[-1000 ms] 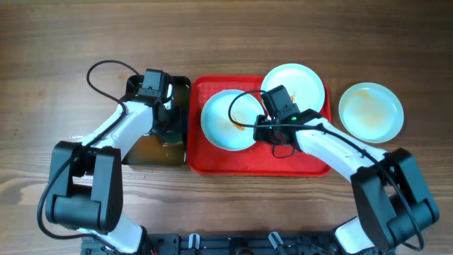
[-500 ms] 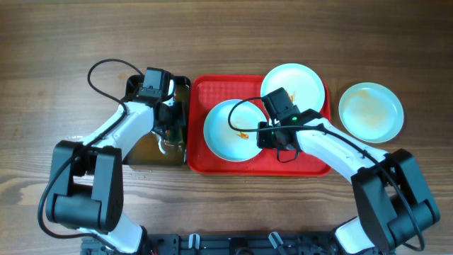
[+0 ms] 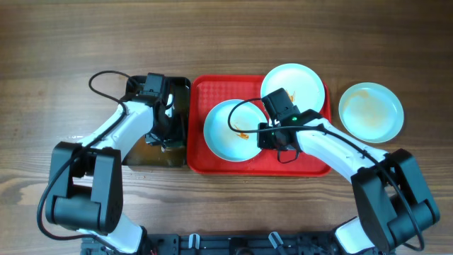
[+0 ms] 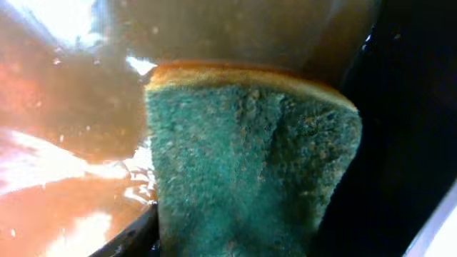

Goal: Clean dirty plates on tray and stack at the side
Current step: 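Grasp back-left plate rim with right gripper and pull it to tray center, then bring sponge over with left gripper and scrub the held plate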

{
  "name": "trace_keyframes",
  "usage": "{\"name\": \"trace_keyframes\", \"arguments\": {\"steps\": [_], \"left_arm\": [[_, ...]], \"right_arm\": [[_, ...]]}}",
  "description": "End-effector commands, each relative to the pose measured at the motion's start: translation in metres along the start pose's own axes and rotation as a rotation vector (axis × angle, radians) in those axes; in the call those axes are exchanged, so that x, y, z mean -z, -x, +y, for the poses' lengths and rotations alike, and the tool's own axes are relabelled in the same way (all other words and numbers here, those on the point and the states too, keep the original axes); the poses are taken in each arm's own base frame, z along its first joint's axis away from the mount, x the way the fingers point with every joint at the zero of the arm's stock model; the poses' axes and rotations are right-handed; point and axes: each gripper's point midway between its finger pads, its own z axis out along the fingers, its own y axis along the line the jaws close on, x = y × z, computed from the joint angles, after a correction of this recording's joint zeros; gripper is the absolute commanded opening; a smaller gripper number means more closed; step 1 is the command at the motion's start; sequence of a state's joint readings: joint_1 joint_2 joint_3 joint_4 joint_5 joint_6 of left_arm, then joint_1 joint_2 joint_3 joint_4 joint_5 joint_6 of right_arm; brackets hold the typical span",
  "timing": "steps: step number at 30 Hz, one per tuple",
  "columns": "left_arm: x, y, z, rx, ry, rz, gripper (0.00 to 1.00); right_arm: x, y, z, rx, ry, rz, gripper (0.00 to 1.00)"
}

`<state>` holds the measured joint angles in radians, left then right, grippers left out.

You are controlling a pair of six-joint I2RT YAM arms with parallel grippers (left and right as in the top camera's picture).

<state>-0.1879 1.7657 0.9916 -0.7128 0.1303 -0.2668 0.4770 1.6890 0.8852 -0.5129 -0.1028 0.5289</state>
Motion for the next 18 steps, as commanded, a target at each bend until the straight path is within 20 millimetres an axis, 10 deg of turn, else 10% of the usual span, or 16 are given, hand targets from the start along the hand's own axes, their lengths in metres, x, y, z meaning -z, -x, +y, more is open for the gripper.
{"name": "trace_keyframes", "arguments": {"steps": [1, 7, 18], "left_arm": [[-0.011, -0.011, 0.0, 0.01, -0.004, 0.044, 0.05], [0.0, 0.004, -0.006, -0.002, -0.028, -0.035, 0.04], [0.082, 0.041, -0.036, -0.054, -0.17, -0.341, 0.04]], "right_arm": [[-0.005, -0.005, -0.005, 0.006, -0.024, 0.015, 0.24], [-0.006, -0.002, -0.005, 0.008, -0.024, 0.001, 0.17], [-0.005, 0.005, -0.002, 0.036, -0.015, -0.029, 0.05]]}}
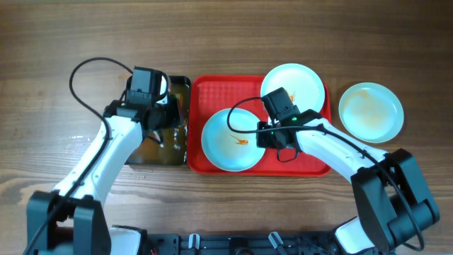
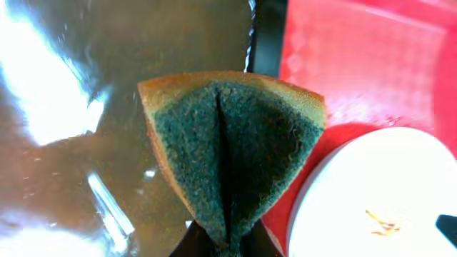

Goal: Clean dirty plates on tray and stack at the side
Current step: 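Bring sponge over with left gripper and scrub the held plate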

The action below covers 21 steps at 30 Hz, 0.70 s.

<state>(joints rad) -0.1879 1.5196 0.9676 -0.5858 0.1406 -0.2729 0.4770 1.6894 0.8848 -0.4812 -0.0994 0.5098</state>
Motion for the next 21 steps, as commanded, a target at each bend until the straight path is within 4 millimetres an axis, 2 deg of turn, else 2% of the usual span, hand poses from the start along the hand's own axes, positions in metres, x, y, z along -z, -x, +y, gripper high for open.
{"name": "trace_keyframes", "arguments": {"steps": [1, 3, 5, 7, 12, 14, 15, 19, 21], "left_arm": [[0.007, 0.001, -0.016, -0.007, -0.079, -0.006, 0.04], [0.008, -0.002, -0.03, -0.01, -0.16, 0.017, 0.04], [0.01, -0.006, -0.055, -0.034, -0.276, 0.036, 0.04], [0.007, -0.009, -0.071, -0.047, -0.309, 0.042, 0.04], [-0.012, -0.023, -0.12, -0.029, -0.382, 0.075, 0.04], [-0.021, -0.034, -0.147, -0.041, -0.443, 0.105, 0.04], [-0.038, -0.051, -0.168, -0.013, -0.462, 0.152, 0.04], [-0.059, -0.078, -0.199, -0.009, -0.531, 0.235, 0.04], [-0.067, -0.09, -0.208, 0.008, -0.551, 0.274, 0.04]], "right_arm": [[-0.005, -0.001, -0.005, 0.015, -0.025, -0.004, 0.05], [-0.005, 0.0, -0.004, 0.023, -0.021, -0.008, 0.05], [-0.005, -0.001, -0.004, 0.026, -0.02, -0.004, 0.05], [-0.005, -0.001, -0.004, 0.026, -0.019, -0.005, 0.04], [-0.005, -0.001, -0.004, 0.027, -0.02, -0.005, 0.04], [-0.005, -0.001, -0.004, 0.026, -0.02, -0.003, 0.04], [-0.005, -0.001, -0.004, 0.026, -0.021, -0.002, 0.04], [-0.005, -0.002, -0.005, 0.027, -0.023, 0.0, 0.04], [-0.005, -0.002, -0.005, 0.027, -0.023, 0.001, 0.04]]}}
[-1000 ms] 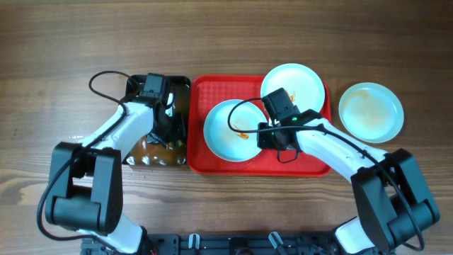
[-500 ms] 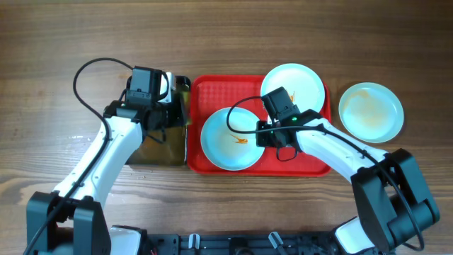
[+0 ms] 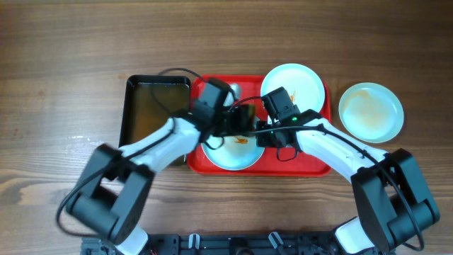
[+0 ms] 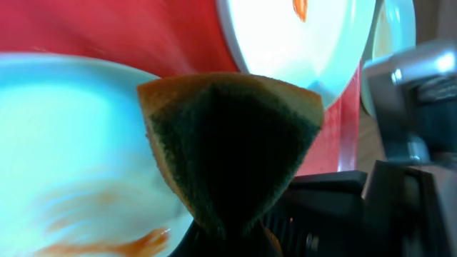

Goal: Clean dirty plates on tray and stack at the side
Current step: 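Bring sponge over with left gripper and scrub the held plate, then return sponge to the black water tray with left gripper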

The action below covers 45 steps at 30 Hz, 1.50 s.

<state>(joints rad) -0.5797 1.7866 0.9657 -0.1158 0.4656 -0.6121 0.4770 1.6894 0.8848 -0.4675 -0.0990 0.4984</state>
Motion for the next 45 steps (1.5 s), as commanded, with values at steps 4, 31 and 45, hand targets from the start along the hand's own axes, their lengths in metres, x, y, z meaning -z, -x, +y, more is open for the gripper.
{"name": "trace_keyframes", "arguments": {"steps": [4, 31, 45], "left_arm": [[-0.039, -0.035, 0.003, 0.118, -0.021, 0.13, 0.04], [0.141, 0.031, 0.103, -0.04, 0.543, -0.195, 0.04], [0.106, -0.013, 0.204, 0.033, 0.709, 0.135, 0.49]], "right_arm": [[-0.005, -0.006, -0.007, 0.014, -0.031, 0.016, 0.05], [-0.005, -0.008, -0.008, 0.012, -0.036, 0.026, 0.04], [-0.005, -0.01, -0.009, 0.012, -0.039, 0.033, 0.04]]}}
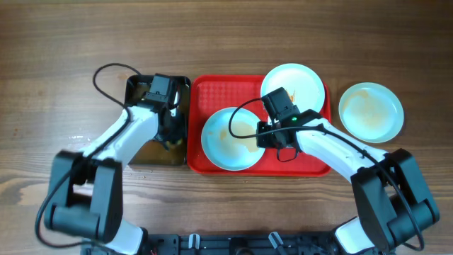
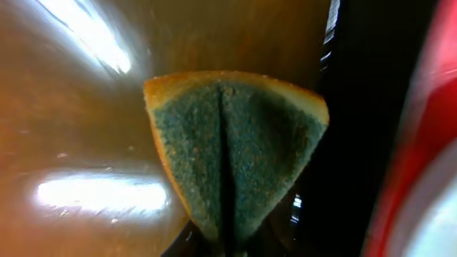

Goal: Clean dirty plates on tray and stack at the side
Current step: 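Return sponge to the black water tray with left gripper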

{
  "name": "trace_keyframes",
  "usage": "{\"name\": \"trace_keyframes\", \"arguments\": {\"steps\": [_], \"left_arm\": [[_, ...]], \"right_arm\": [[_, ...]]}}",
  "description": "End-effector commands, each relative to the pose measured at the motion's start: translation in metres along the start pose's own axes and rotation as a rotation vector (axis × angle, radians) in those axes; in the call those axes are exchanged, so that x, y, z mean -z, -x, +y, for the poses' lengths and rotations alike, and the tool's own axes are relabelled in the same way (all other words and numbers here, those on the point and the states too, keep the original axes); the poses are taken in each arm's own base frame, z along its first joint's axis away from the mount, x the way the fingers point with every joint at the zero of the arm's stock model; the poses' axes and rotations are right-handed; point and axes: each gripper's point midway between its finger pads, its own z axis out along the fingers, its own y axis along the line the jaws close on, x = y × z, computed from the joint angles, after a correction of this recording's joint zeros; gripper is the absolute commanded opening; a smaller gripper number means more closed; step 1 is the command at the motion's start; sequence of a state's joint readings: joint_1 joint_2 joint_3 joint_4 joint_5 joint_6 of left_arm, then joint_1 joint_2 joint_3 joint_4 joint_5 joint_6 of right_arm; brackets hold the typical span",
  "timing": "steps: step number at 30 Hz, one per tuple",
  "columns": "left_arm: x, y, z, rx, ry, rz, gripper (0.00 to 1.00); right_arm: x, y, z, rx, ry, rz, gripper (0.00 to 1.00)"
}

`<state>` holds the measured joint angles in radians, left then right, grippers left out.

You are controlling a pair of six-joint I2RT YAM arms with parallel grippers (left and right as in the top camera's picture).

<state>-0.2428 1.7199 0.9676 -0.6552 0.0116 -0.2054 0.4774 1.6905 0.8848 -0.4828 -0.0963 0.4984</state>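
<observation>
A folded green sponge with a yellow edge (image 2: 235, 157) is pinched in my left gripper (image 2: 228, 246), which hangs over the brown water of the black basin (image 1: 138, 152). In the overhead view the left gripper (image 1: 170, 131) is at the basin's right side. On the red tray (image 1: 205, 92) lies a pale blue plate (image 1: 226, 142) with a faint brownish smear. My right gripper (image 1: 263, 136) is shut on its right rim. A second plate (image 1: 294, 81) with orange bits sits at the tray's back right.
A third pale plate (image 1: 371, 112), faintly stained, lies on the wooden table to the right of the tray. The basin's right wall stands close against the tray's left edge (image 2: 428, 143). Cables loop above both arms.
My left gripper with the sponge has moved from the plate on the tray back over the basin. The plate's orange marks have given way to a faint smear. The right arm has not moved.
At first the sponge sat in the basin water, in my left gripper. Then it was above the basin beside the tray. Then it was on the front plate, which the right gripper held. Now it is over the basin again and the plate looks smeared.
</observation>
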Motion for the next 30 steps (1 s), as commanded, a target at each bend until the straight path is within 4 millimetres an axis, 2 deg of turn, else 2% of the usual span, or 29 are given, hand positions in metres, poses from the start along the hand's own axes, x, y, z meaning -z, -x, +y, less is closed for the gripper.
{"name": "trace_keyframes", "arguments": {"steps": [1, 2, 7, 9, 10, 11, 14, 16, 17, 18, 19, 21, 24, 26, 28, 30], "left_arm": [[-0.022, -0.008, 0.006, -0.015, 0.03, 0.058, 0.56], [-0.024, -0.007, 0.006, -0.015, 0.029, 0.056, 0.63], [-0.03, 0.009, 0.002, -0.015, 0.014, -0.001, 0.61], [-0.03, 0.013, 0.0, -0.015, 0.008, -0.02, 0.43], [-0.03, 0.013, -0.001, -0.015, 0.004, -0.019, 0.3], [-0.03, 0.012, -0.001, -0.015, -0.001, -0.013, 0.04], [-0.03, 0.012, 0.0, -0.015, 0.003, -0.013, 0.04], [-0.03, 0.015, 0.007, -0.013, 0.045, -0.028, 0.04], [-0.029, 0.016, 0.012, -0.013, 0.072, -0.036, 0.15], [-0.029, 0.015, 0.011, -0.01, 0.066, -0.029, 0.55], [-0.029, 0.009, 0.007, -0.01, 0.044, -0.006, 0.58], [-0.028, -0.016, -0.007, -0.006, -0.05, 0.107, 0.59], [-0.025, -0.036, -0.012, 0.003, -0.086, 0.192, 0.59], [-0.024, -0.037, -0.012, 0.003, -0.084, 0.198, 0.39], [-0.025, -0.037, -0.012, 0.002, -0.084, 0.197, 0.04], [-0.025, -0.037, -0.011, 0.002, -0.078, 0.195, 0.04]], "right_arm": [[-0.005, -0.006, -0.007, 0.013, -0.03, 0.02, 0.05], [-0.005, -0.006, -0.007, 0.013, -0.03, 0.019, 0.04], [-0.005, -0.007, -0.007, 0.012, -0.03, 0.02, 0.05], [-0.005, -0.006, -0.007, 0.012, -0.03, 0.019, 0.04], [-0.005, -0.007, -0.007, 0.012, -0.029, 0.02, 0.04], [-0.005, -0.007, -0.007, 0.012, -0.029, 0.02, 0.05], [-0.005, -0.007, -0.007, 0.012, -0.03, 0.021, 0.05], [-0.005, -0.007, -0.007, 0.012, -0.031, 0.022, 0.04], [-0.005, -0.007, -0.007, 0.013, -0.031, 0.023, 0.04], [-0.005, -0.007, -0.007, 0.012, -0.031, 0.022, 0.04], [-0.005, -0.007, -0.007, 0.012, -0.031, 0.023, 0.04], [-0.005, -0.007, -0.007, 0.012, -0.031, 0.023, 0.04], [-0.005, -0.007, -0.007, 0.012, -0.031, 0.023, 0.04], [-0.005, -0.008, -0.008, 0.012, -0.033, 0.026, 0.04], [-0.005, -0.009, -0.008, 0.011, -0.035, 0.029, 0.04], [-0.005, -0.009, -0.008, 0.011, -0.035, 0.03, 0.04]]}}
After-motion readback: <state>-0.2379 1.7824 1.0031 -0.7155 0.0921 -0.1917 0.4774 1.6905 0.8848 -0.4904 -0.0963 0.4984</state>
